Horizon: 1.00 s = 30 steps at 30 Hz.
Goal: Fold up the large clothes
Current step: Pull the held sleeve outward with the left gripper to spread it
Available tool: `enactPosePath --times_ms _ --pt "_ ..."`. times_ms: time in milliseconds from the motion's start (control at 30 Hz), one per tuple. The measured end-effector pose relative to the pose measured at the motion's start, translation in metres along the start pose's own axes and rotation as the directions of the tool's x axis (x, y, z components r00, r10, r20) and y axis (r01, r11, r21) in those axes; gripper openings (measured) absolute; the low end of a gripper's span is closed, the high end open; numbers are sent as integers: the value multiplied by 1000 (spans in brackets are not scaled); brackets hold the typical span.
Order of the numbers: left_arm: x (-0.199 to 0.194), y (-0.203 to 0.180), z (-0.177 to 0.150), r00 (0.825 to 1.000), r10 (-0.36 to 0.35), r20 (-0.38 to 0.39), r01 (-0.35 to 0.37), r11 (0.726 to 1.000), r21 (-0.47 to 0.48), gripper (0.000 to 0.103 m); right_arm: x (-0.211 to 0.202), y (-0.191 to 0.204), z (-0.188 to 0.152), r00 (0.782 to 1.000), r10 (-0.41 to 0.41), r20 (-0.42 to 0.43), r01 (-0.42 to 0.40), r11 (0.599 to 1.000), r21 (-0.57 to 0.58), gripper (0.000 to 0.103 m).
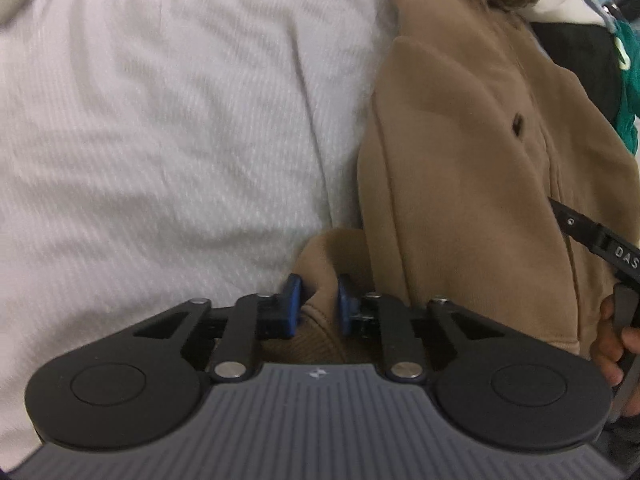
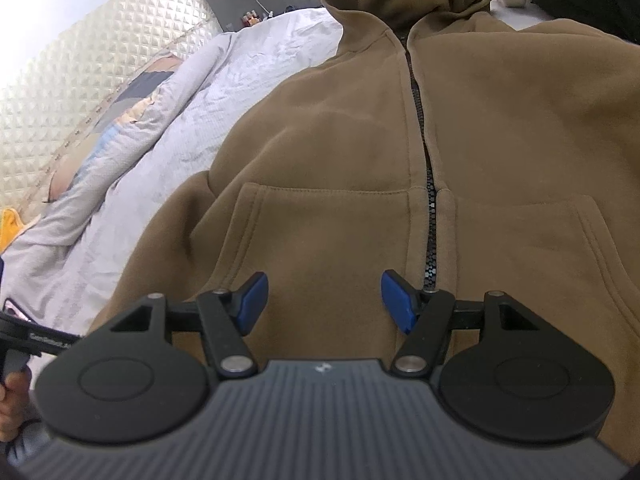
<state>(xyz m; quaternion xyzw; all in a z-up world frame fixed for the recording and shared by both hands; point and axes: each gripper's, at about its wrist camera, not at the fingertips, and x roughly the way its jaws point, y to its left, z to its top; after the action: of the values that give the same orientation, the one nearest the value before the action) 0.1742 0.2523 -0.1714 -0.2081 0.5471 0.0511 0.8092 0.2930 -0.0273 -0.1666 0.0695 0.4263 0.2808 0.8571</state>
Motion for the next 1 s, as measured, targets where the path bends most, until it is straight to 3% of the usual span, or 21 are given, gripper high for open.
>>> enactPosePath --times_ms 133,333,433,667,767,833,900,1000 --pt "-35 19 5 993 -33 116 40 997 -63 16 -2 1 -2 1000 -2 20 3 1000 -8 65" --pt "-90 38 34 970 -76 232 102 989 -103 16 -11 5 0 996 -12 93 14 1000 -22 66" --pt "-119 38 55 952 -52 300 84 992 -95 15 -12 14 1 990 -37 133 47 996 -74 66" --pt "-181 61 112 900 40 434 27 989 -148 13 -1 19 10 985 -17 172 38 992 -120 66" --pt "-213 70 152 855 129 502 -51 985 -166 13 7 23 16 983 2 186 24 991 -134 66" --pt "-239 79 182 801 209 562 -121 974 -190 13 11 26 19 981 8 195 24 987 -161 66" --pt "-265 93 218 732 292 616 -178 954 -241 13 16 29 20 976 5 217 39 980 -195 65" --pt "-289 113 268 650 390 652 -232 919 -319 13 24 28 23 974 4 228 46 975 -216 65"
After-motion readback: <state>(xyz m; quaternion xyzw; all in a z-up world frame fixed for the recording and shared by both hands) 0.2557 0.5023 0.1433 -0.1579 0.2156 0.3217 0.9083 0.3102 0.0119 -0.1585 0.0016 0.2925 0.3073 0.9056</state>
